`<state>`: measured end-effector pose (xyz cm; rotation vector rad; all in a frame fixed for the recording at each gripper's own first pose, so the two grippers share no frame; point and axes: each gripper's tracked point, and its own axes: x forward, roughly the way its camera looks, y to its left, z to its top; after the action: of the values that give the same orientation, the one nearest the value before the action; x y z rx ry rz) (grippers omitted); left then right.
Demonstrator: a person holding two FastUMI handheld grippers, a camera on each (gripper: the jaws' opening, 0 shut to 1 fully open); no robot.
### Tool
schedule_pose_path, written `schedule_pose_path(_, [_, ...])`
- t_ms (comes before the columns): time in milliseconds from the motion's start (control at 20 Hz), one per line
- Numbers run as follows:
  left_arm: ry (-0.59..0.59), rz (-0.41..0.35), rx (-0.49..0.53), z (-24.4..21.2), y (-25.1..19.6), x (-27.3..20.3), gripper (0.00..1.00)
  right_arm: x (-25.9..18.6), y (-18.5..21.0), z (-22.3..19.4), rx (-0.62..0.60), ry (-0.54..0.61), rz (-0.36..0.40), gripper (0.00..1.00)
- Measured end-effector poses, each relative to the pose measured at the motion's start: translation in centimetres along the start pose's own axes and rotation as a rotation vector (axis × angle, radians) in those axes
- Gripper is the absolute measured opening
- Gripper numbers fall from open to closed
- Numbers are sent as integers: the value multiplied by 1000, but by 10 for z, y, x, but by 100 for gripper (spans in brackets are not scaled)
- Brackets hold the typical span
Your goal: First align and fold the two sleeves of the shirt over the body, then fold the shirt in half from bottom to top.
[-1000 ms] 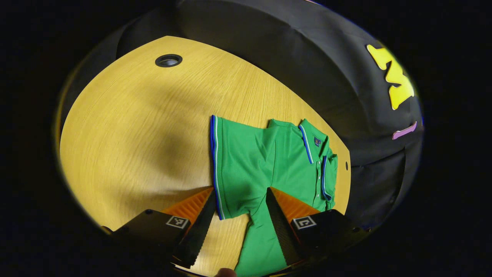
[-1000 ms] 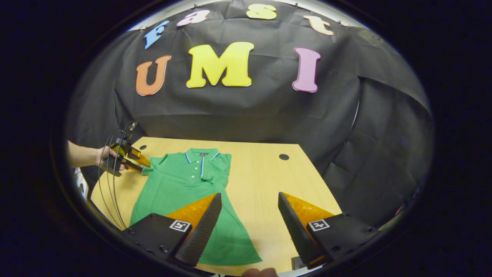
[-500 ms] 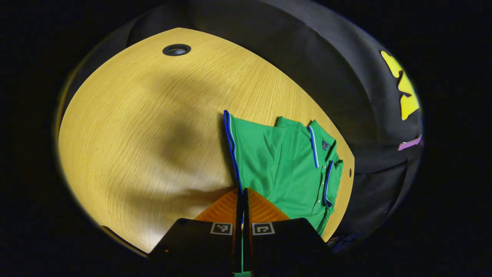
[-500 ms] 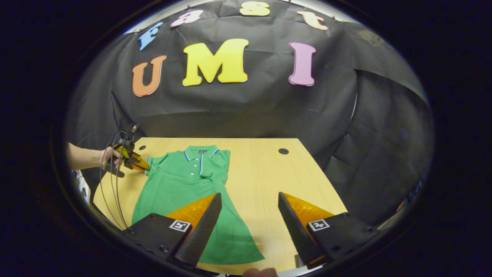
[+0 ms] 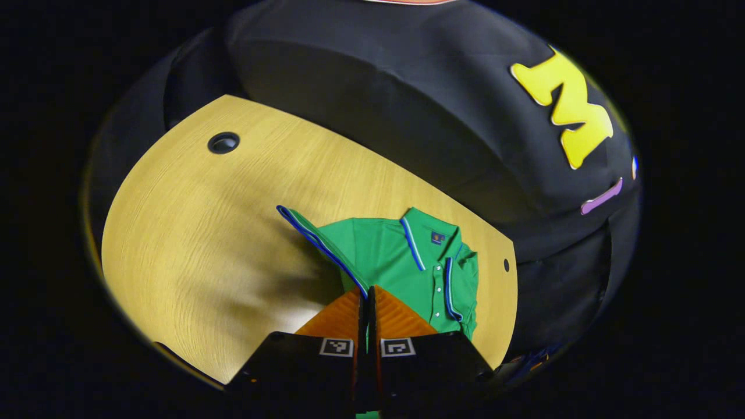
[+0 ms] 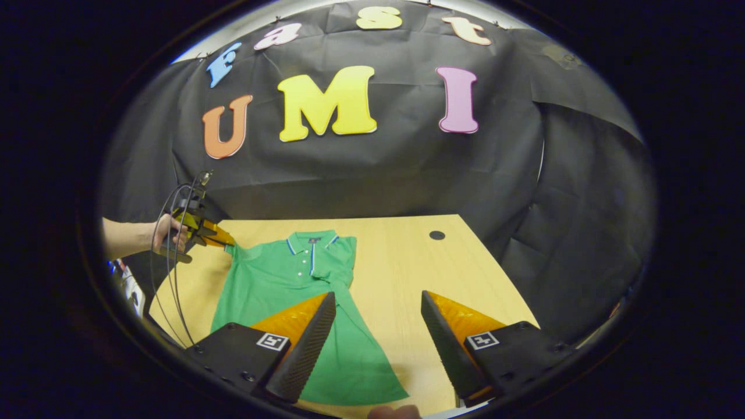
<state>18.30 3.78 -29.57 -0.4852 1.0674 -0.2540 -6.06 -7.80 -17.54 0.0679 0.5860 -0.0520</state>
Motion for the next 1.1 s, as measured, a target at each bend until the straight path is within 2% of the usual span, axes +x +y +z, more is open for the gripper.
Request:
schedule_pose_path(250, [63, -36, 137, -20, -61, 23, 3, -5, -22, -1, 33, -8, -26, 94])
schedule_pose_path(500, [136, -33, 212, -50, -96, 63, 3, -13, -56, -11, 61, 2, -83, 95])
schedule_pose_path(650, [164, -36, 230, -64, -111, 86, 5, -16, -70, -15, 73, 12, -106, 95])
schedule_pose_path(850, [179, -18, 219, -77, -117, 98, 16, -14, -71, -18, 60, 20, -99, 95])
schedule_pose_path(900, [174, -12, 206, -79, -117, 97, 16, -12, -68, -19, 56, 23, -89, 95])
schedule_pose_path(950, [168, -6, 193, -81, -117, 95, 39, -11, -65, -19, 51, 24, -77, 95])
schedule_pose_path(1000, [161, 10, 186, -81, -115, 89, 39, -7, -61, -18, 45, 27, -66, 95])
schedule_pose_path(1050, [147, 32, 194, -81, -109, 83, 48, -5, -56, -18, 39, 28, -52, 94])
schedule_pose_path(1100, [126, 50, 210, -81, -106, 75, 78, -2, -51, -16, 35, 28, -37, 95])
